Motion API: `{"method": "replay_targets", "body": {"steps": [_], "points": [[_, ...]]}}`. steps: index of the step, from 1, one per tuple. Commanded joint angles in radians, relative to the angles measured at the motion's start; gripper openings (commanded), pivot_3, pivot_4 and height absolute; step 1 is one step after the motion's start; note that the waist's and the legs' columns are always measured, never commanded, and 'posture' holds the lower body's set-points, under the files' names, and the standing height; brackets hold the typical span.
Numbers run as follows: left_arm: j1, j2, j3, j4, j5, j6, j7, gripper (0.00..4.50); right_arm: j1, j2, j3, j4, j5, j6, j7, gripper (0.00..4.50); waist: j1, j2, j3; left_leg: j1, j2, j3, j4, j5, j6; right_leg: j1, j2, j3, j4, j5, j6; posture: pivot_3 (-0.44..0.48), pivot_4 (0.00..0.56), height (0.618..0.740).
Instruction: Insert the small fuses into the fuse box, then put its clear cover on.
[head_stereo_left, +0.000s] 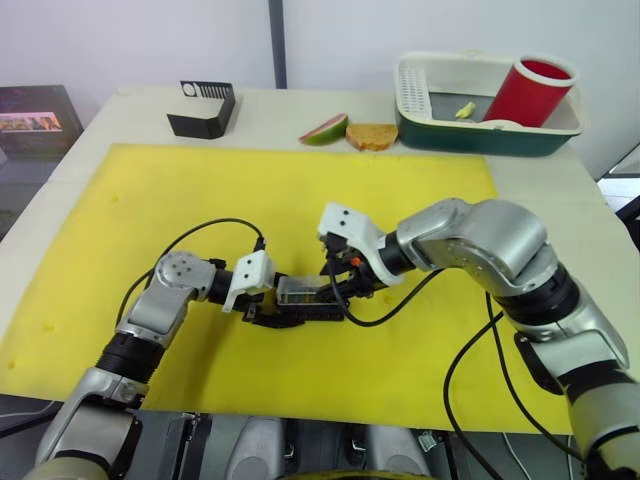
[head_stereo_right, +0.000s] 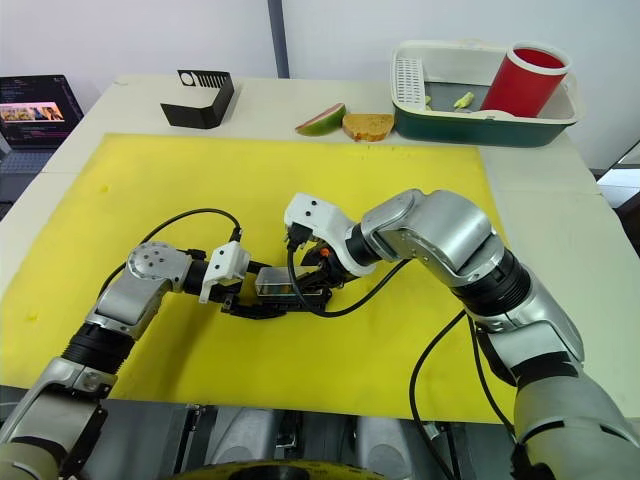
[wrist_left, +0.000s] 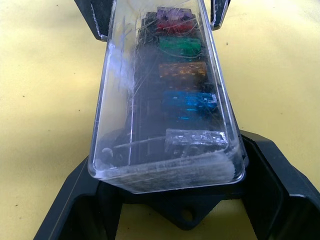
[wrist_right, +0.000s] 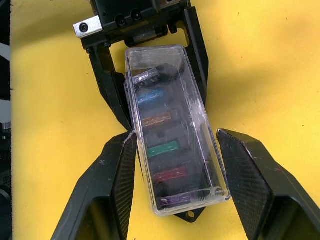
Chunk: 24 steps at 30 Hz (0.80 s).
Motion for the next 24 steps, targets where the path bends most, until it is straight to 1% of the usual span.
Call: {"method": "replay_targets", "body": {"steps": [1, 2, 3, 12, 20, 24], "points": [[0.007, -0.008, -0.010, -0.021, 0.011, 0.003, 0.015, 2.70, -0.014, -0.003, 0.009, -0.020, -0.002, -0.009, 0.011, 1.91, -0.001, 0.000, 0.000, 0.000, 0.000, 0.000, 0.000, 0.000, 0.000, 0.000, 0.000, 0.000, 0.000, 0.000, 0.000, 0.000, 0.150, 0.740], [0.007, -0.008, -0.010, -0.020, 0.011, 0.002, 0.016, 2.70, -0.015, -0.007, 0.013, -0.025, -0.005, -0.010, 0.014, 1.72, -0.001, 0.000, 0.000, 0.000, 0.000, 0.000, 0.000, 0.000, 0.000, 0.000, 0.000, 0.000, 0.000, 0.000, 0.000, 0.000, 0.150, 0.740], [0.007, -0.009, -0.010, -0.020, 0.012, 0.002, 0.016, 2.70, -0.016, -0.010, 0.018, -0.029, -0.008, -0.012, 0.016, 1.70, -0.001, 0.000, 0.000, 0.000, 0.000, 0.000, 0.000, 0.000, 0.000, 0.000, 0.000, 0.000, 0.000, 0.000, 0.000, 0.000, 0.150, 0.740], [0.006, -0.012, -0.006, -0.018, 0.011, 0.004, 0.022, 2.70, -0.019, -0.049, 0.051, -0.082, -0.036, -0.042, 0.022, 1.70, 0.000, 0.000, 0.000, 0.000, 0.000, 0.000, 0.000, 0.000, 0.000, 0.000, 0.000, 0.000, 0.000, 0.000, 0.000, 0.000, 0.150, 0.740], [0.004, -0.012, -0.005, -0.019, 0.005, 0.011, 0.016, 2.70, 0.009, -0.091, 0.074, -0.114, -0.055, -0.070, 0.028, 1.70, 0.001, 0.000, 0.000, 0.000, 0.000, 0.000, 0.000, 0.000, 0.000, 0.000, -0.001, 0.000, 0.000, 0.000, 0.000, 0.000, 0.150, 0.740], [0.002, -0.012, -0.005, -0.017, 0.004, 0.012, 0.013, 2.70, 0.016, -0.093, 0.080, -0.120, -0.066, -0.082, 0.027, 1.70, 0.001, 0.000, 0.000, 0.000, 0.000, 0.000, 0.000, 0.000, 0.000, 0.000, -0.001, 0.000, -0.001, 0.000, 0.000, 0.000, 0.150, 0.740]]}}
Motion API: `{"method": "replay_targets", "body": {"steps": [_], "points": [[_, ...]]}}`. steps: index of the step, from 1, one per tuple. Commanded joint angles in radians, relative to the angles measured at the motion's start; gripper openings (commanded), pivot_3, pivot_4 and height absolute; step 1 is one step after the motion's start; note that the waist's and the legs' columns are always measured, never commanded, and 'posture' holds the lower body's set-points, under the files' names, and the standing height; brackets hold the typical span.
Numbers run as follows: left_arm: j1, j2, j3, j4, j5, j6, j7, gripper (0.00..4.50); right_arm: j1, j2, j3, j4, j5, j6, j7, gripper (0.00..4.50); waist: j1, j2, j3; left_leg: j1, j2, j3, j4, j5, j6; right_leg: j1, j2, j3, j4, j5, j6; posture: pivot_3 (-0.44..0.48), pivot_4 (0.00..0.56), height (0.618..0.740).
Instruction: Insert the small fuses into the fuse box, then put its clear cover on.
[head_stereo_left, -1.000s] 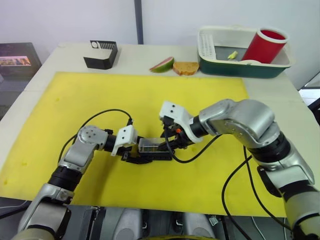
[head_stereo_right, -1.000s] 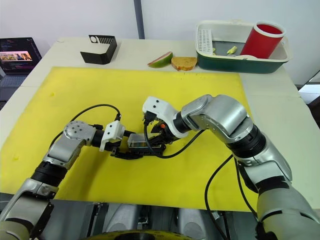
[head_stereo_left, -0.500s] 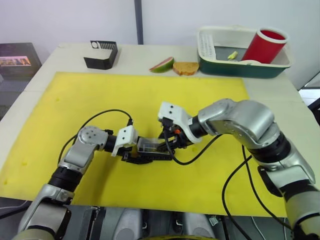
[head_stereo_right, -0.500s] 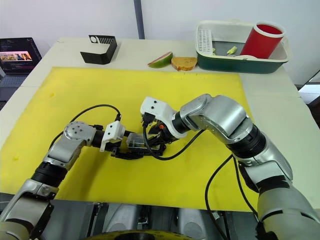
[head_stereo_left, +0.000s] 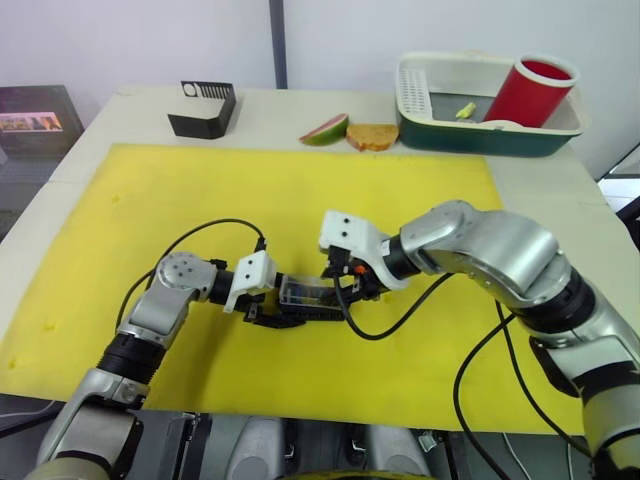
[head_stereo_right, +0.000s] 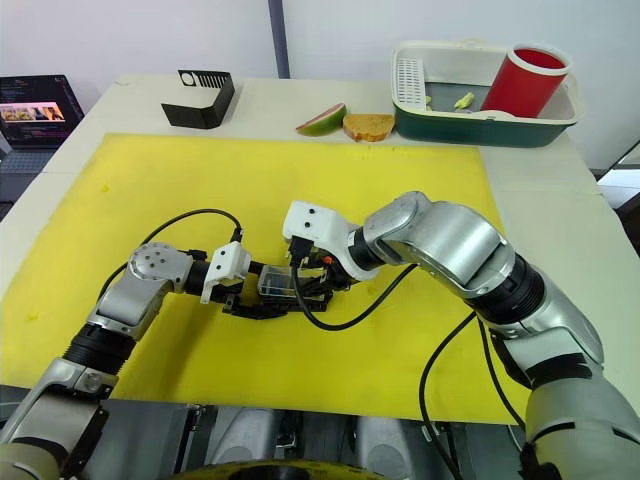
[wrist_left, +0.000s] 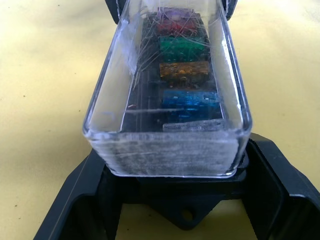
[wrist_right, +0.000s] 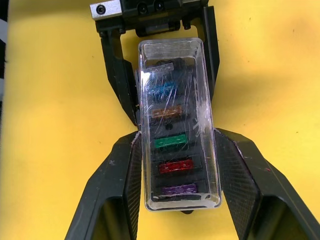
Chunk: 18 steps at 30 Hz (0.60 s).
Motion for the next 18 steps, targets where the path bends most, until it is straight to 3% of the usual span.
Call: {"method": "replay_targets", "body": {"steps": [1, 18], "points": [[-0.001, -0.006, -0.006, -0.014, 0.002, 0.008, 0.007, 2.70, 0.008, -0.011, 0.015, -0.015, -0.015, 0.003, -0.002, 1.70, 0.000, 0.000, 0.000, 0.000, 0.000, 0.000, 0.000, 0.000, 0.000, 0.000, 0.000, 0.000, 0.000, 0.000, 0.000, 0.000, 0.150, 0.740], [-0.002, -0.010, -0.004, -0.013, 0.004, 0.005, 0.013, 2.70, -0.010, -0.008, 0.007, -0.046, 0.004, 0.012, 0.023, 1.70, 0.000, 0.000, 0.000, 0.000, 0.000, 0.000, 0.000, 0.000, 0.000, 0.000, 0.000, 0.000, 0.000, 0.000, 0.000, 0.000, 0.150, 0.740]]}}
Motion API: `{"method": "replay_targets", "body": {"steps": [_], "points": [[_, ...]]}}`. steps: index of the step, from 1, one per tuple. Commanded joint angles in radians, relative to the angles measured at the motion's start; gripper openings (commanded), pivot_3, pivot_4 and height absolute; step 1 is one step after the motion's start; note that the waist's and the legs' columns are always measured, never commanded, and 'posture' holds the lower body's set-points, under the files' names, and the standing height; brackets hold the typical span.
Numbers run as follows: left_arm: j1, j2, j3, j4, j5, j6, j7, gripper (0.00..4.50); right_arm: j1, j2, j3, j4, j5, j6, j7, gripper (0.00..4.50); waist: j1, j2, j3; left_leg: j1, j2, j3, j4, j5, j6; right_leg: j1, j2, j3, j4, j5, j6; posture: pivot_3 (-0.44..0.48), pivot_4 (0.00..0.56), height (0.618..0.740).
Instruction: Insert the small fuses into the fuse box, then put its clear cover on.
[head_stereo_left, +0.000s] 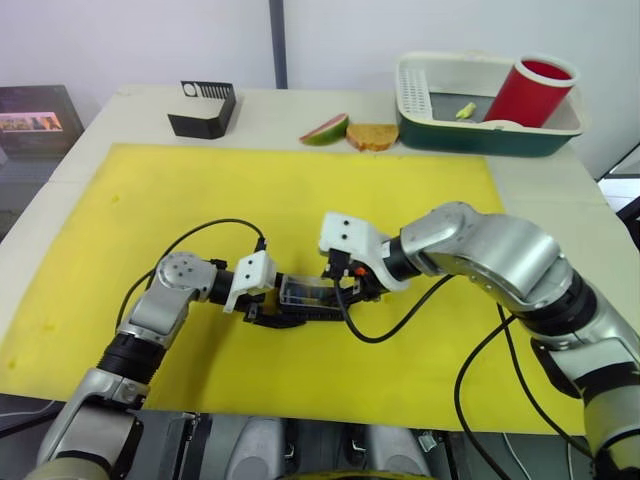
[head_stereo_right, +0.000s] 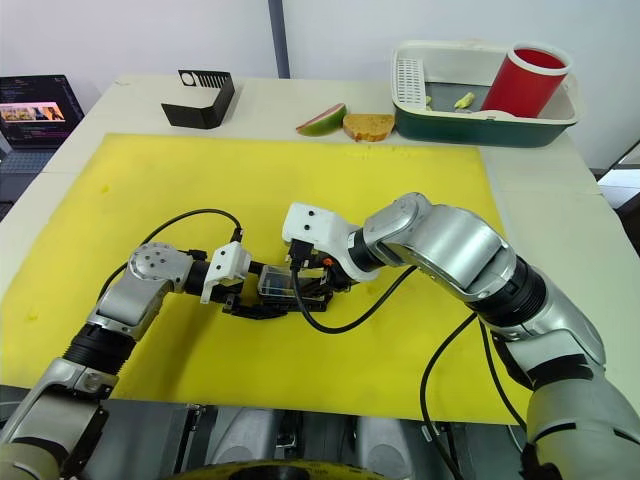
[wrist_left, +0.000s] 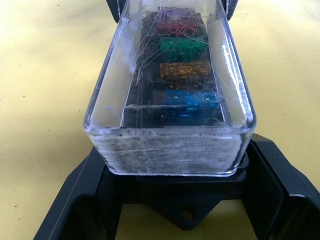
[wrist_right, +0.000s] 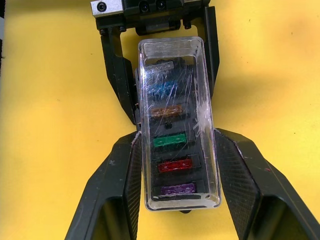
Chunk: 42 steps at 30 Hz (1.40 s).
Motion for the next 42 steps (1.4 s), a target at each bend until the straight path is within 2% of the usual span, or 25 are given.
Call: {"method": "replay_targets", "body": {"steps": [1, 19, 42], "points": [[-0.002, -0.010, -0.004, -0.014, 0.003, 0.007, 0.014, 2.70, -0.010, -0.009, 0.006, -0.035, 0.005, 0.009, 0.014, 1.70, 0.000, 0.000, 0.000, 0.000, 0.000, 0.000, 0.000, 0.000, 0.000, 0.000, 0.000, 0.000, 0.000, 0.000, 0.000, 0.000, 0.150, 0.740], [0.001, -0.007, -0.004, -0.029, -0.010, 0.046, 0.001, 2.70, 0.001, -0.050, 0.053, -0.058, -0.046, -0.037, 0.027, 1.70, 0.000, 0.000, 0.000, 0.000, 0.000, 0.000, 0.000, 0.000, 0.000, 0.000, 0.000, 0.000, 0.000, 0.000, 0.000, 0.000, 0.150, 0.740], [0.006, -0.004, -0.004, -0.032, -0.008, 0.044, 0.003, 2.70, 0.008, -0.046, 0.067, -0.082, -0.076, -0.050, 0.025, 1.70, 0.000, 0.000, 0.000, 0.000, 0.000, 0.000, 0.000, 0.000, 0.000, 0.000, 0.000, 0.000, 0.000, 0.000, 0.000, 0.000, 0.150, 0.740]]}}
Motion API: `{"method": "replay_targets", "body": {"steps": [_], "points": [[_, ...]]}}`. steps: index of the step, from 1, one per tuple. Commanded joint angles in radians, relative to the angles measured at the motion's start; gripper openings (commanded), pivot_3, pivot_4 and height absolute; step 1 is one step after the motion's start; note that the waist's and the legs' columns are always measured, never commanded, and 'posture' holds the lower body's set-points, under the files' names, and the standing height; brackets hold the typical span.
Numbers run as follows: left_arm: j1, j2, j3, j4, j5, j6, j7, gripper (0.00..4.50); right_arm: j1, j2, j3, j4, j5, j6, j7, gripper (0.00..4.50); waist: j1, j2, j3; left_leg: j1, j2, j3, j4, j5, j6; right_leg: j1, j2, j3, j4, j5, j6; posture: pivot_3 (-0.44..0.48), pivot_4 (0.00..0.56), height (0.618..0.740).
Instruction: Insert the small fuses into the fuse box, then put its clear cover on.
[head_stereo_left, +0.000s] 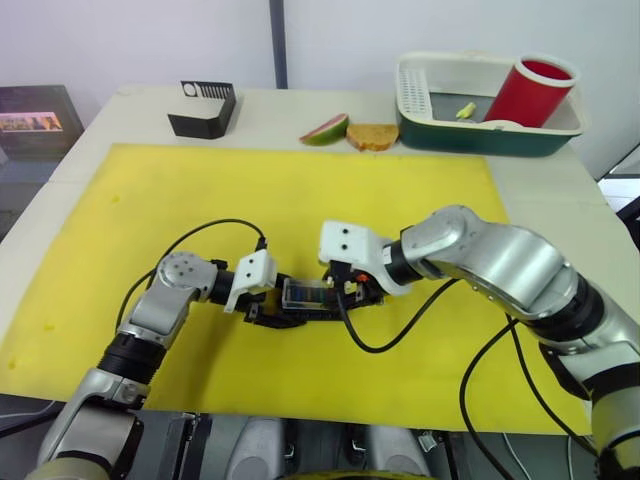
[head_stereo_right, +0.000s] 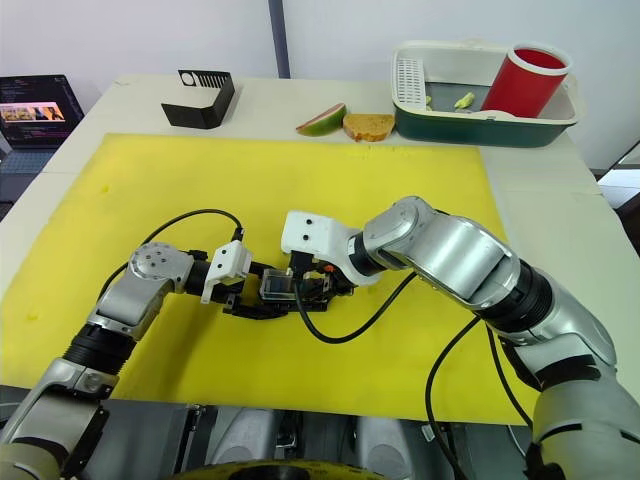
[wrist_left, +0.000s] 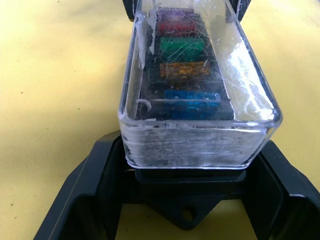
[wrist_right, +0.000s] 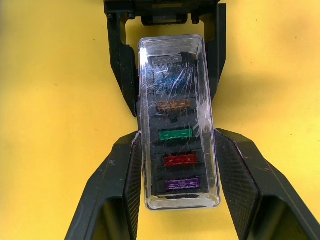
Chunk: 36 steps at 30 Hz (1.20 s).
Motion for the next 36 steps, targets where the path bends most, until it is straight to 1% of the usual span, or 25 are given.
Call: {"method": "replay_targets", "body": {"steps": [1, 12, 25, 27, 28, 36], "points": [[0.007, -0.002, -0.005, -0.019, -0.002, 0.002, 0.003, 2.70, 0.007, -0.008, 0.021, -0.018, -0.012, -0.004, 0.004, 1.70, 0.000, 0.000, 0.000, 0.000, 0.000, 0.000, 0.000, 0.000, 0.000, 0.000, 0.000, 0.000, 0.000, 0.000, 0.000, 0.000, 0.150, 0.740], [0.012, -0.001, -0.003, -0.025, -0.001, 0.003, 0.009, 2.70, 0.006, -0.013, 0.044, -0.017, -0.040, -0.032, 0.022, 1.70, 0.000, 0.000, 0.000, 0.000, 0.000, 0.000, 0.000, 0.000, 0.000, 0.000, 0.000, 0.000, 0.000, 0.000, 0.000, 0.000, 0.150, 0.740], [0.005, -0.005, -0.007, -0.012, 0.004, -0.002, 0.007, 2.70, 0.011, -0.023, 0.033, -0.023, -0.046, -0.022, 0.034, 1.70, 0.000, 0.000, 0.000, 0.000, 0.000, 0.000, 0.000, 0.000, 0.000, 0.000, 0.000, 0.000, 0.000, 0.000, 0.000, 0.000, 0.150, 0.740], [0.004, -0.005, -0.008, -0.012, 0.004, -0.003, 0.006, 2.70, 0.009, -0.022, 0.029, -0.023, -0.043, -0.021, 0.035, 2.74, 0.001, 0.000, 0.000, 0.000, 0.000, 0.000, 0.000, 0.000, 0.000, 0.000, 0.000, 0.000, 0.000, 0.000, 0.000, 0.000, 0.150, 0.740], [0.004, -0.005, -0.008, -0.012, 0.004, -0.002, 0.006, 2.70, 0.009, -0.018, 0.021, -0.022, -0.037, -0.016, 0.037, 3.05, 0.001, 0.000, 0.000, 0.000, 0.000, 0.000, 0.000, 0.000, 0.000, 0.000, 0.000, 0.000, 0.000, 0.000, 0.000, 0.000, 0.150, 0.740], [0.002, -0.005, -0.007, -0.011, 0.005, -0.001, 0.007, 2.70, -0.006, -0.002, -0.010, -0.004, -0.027, -0.005, 0.040, 3.05, 0.000, 0.000, 0.000, 0.000, 0.000, 0.000, 0.000, 0.000, 0.000, 0.000, 0.000, 0.000, 0.000, 0.000, 0.000, 0.000, 0.150, 0.740]]}}
